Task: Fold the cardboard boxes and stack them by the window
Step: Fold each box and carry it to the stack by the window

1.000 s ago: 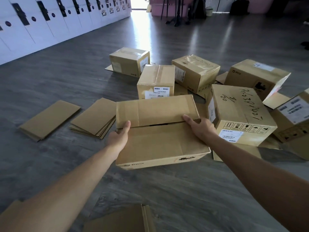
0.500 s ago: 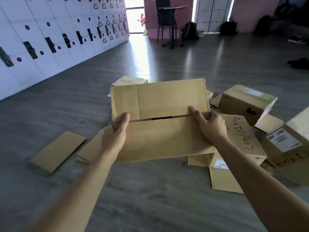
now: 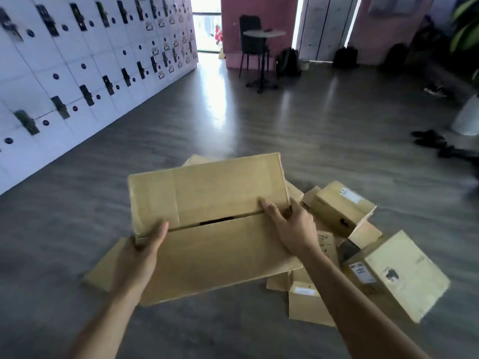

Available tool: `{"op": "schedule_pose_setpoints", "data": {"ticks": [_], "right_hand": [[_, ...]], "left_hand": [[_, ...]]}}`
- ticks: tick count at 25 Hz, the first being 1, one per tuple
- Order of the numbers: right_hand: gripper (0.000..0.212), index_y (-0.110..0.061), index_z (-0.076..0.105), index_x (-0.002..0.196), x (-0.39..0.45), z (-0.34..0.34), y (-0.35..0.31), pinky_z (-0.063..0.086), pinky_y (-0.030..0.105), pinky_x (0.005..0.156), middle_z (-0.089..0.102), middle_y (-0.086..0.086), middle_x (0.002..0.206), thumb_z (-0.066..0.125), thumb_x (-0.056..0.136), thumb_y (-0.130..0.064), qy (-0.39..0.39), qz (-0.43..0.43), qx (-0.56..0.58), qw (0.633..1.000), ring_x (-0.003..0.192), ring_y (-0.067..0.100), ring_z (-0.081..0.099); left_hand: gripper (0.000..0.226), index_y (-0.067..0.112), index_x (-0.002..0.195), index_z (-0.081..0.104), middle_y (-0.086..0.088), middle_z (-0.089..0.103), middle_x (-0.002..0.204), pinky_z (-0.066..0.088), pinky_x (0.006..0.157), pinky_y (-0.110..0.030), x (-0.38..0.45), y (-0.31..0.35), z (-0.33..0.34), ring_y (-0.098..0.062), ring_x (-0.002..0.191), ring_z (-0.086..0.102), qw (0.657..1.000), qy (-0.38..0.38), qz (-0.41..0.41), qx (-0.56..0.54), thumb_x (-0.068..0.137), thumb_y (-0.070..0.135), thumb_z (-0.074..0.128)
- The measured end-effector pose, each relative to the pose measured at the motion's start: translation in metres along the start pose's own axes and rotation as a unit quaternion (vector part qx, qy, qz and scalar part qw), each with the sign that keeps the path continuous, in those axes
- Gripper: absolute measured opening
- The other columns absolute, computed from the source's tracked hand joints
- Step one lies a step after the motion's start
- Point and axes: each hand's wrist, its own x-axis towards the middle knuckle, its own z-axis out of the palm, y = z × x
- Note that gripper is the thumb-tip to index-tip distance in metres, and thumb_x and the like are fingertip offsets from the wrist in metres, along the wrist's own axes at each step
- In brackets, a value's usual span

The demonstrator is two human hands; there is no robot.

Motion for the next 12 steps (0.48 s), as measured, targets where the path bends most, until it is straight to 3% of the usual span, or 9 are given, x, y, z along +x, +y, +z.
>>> {"op": "schedule_pose_setpoints", "data": {"ticks": [3, 7, 12], "right_hand": [[0.079, -0.031, 0.059, 0.117, -0.006, -0.025, -0.085, 0.055, 0.042, 0.087, 0.064, -0.008, 0.101, 0.041, 0.072, -0.094, -0.027, -0.044, -0.004, 0.999, 0.098, 0.022, 0.064], [0.113, -0.024, 0.051, 0.139, -0.023, -0.016, -0.182, 0.051, 0.046, 0.095, 0.065, 0.006, 0.123, 0.028, 0.062, -0.103, -0.086, -0.062, -0.014, 0.994, 0.110, 0.029, 0.061], [0.099, -0.030, 0.057, 0.133, -0.070, 0.050, -0.310, 0.034, 0.034, 0.076, 0.067, -0.001, 0.116, 0.031, 0.068, -0.100, -0.109, -0.115, -0.020, 0.987, 0.101, 0.024, 0.062]], "left_hand": [[0.059, 0.025, 0.097, 0.057, 0.008, 0.062, 0.100, 0.044, 0.082, -0.036, -0.017, 0.056, -0.066, -0.022, 0.098, 0.061, 0.998, 0.040, -0.035, -0.025, 0.071, 0.078, 0.062], [0.051, 0.026, 0.083, 0.060, 0.022, 0.061, 0.083, 0.041, 0.066, -0.023, -0.030, 0.101, -0.158, -0.001, 0.075, 0.056, 0.993, 0.080, -0.065, -0.053, 0.069, 0.074, 0.067], [0.064, 0.023, 0.094, 0.063, 0.012, 0.063, 0.092, 0.044, 0.077, -0.029, -0.029, 0.105, -0.301, -0.012, 0.085, 0.059, 0.980, 0.169, -0.081, -0.060, 0.063, 0.080, 0.064]]}}
